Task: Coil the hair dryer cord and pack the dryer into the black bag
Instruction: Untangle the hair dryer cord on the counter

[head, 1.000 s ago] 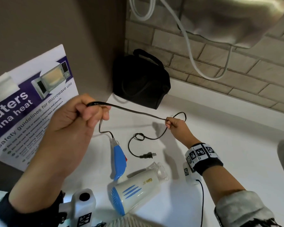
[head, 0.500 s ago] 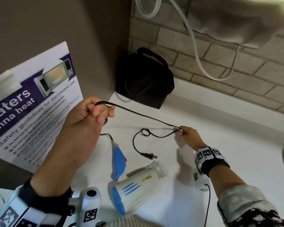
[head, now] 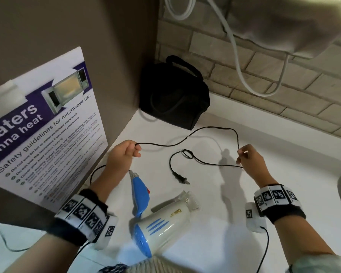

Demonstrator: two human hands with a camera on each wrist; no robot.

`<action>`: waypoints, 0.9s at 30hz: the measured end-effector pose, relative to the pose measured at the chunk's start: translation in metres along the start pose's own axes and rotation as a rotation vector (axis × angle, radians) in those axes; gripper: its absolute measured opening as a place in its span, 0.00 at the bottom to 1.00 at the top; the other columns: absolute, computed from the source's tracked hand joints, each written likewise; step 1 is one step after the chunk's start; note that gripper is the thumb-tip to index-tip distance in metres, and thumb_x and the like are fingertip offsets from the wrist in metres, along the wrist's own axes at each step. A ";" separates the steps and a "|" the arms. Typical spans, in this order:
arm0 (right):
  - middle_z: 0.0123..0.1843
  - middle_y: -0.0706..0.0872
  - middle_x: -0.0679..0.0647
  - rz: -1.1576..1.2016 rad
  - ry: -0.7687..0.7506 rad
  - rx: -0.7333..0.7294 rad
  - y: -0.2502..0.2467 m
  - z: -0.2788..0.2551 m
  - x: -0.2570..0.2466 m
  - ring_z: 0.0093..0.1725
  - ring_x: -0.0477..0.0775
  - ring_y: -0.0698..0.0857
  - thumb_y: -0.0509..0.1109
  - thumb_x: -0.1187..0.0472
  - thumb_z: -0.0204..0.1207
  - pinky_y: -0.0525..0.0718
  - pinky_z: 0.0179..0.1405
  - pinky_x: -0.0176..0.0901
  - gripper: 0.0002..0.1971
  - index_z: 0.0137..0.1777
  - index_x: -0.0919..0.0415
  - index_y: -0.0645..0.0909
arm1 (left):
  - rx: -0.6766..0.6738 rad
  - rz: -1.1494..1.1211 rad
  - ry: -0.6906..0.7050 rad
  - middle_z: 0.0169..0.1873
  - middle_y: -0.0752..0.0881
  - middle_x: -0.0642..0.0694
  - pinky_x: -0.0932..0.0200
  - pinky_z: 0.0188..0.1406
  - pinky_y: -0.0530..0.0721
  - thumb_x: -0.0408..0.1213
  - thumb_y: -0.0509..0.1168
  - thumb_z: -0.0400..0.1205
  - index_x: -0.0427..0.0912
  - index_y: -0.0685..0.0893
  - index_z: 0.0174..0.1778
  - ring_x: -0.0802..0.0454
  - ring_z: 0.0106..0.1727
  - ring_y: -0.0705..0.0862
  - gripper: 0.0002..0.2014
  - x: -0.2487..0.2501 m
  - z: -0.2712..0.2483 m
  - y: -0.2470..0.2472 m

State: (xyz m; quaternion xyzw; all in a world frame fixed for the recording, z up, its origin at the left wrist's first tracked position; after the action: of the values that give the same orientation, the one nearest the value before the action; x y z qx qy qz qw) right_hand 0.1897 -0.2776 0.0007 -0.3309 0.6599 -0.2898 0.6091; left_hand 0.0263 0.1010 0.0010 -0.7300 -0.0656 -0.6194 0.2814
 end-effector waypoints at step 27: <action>0.21 0.72 0.44 -0.216 -0.553 -0.184 -0.015 -0.084 -0.158 0.26 0.37 0.76 0.63 0.56 0.83 0.70 0.29 0.26 0.16 0.34 0.60 0.81 | -0.361 0.167 0.232 0.28 0.77 0.49 0.56 0.36 0.74 0.27 0.55 0.76 0.47 0.74 0.29 0.49 0.33 0.73 0.12 0.100 -0.023 0.090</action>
State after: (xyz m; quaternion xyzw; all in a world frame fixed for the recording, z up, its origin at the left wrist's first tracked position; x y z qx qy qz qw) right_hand 0.1139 -0.1641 0.1164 -0.5193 0.4536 -0.1907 0.6987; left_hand 0.0686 -0.0104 0.0673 -0.6954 0.1396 -0.6754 0.2019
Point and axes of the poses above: each hand's wrist, its own z-axis towards the middle knuckle, its own y-axis out of the palm, x = y × z, the point moved 7 cm from there along z, towards the middle knuckle
